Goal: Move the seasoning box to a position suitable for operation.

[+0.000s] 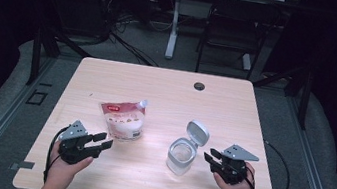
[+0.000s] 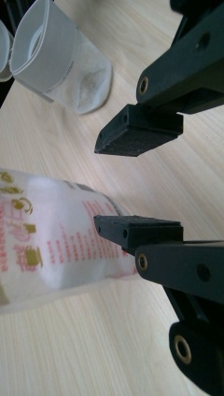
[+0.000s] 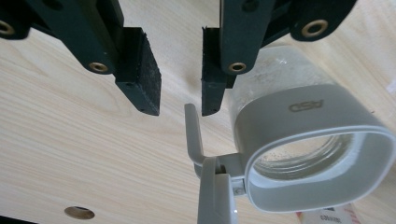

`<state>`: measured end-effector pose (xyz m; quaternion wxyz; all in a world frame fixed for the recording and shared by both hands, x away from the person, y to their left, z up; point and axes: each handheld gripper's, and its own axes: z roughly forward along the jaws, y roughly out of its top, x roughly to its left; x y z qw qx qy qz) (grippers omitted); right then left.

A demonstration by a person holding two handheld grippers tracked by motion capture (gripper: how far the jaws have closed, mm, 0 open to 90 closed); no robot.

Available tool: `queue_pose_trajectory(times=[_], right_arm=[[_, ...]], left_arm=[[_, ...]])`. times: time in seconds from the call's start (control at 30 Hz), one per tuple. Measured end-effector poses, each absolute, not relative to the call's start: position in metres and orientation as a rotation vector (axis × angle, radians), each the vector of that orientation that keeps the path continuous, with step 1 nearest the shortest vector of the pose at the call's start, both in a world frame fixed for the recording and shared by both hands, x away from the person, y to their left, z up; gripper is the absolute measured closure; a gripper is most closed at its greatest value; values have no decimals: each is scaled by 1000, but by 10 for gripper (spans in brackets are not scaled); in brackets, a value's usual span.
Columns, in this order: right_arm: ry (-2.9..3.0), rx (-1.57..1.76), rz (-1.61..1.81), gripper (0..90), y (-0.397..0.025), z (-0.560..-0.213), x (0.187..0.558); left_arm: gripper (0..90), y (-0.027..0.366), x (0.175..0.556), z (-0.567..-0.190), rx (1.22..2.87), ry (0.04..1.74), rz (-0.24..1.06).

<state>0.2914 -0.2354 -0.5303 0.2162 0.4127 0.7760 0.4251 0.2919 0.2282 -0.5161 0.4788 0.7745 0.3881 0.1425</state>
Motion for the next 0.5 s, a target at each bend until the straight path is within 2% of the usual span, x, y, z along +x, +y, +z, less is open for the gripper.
queue_pose_trajectory(times=[0.23,0.5], right_arm=[[2128,1143,1200,670,-238,-529,273],[2159,1130,1219,660,-239,-537,272]], left_arm=[[580,241,303,-507,1846,971,389],[580,251,324,-499,1813,1007,408]])
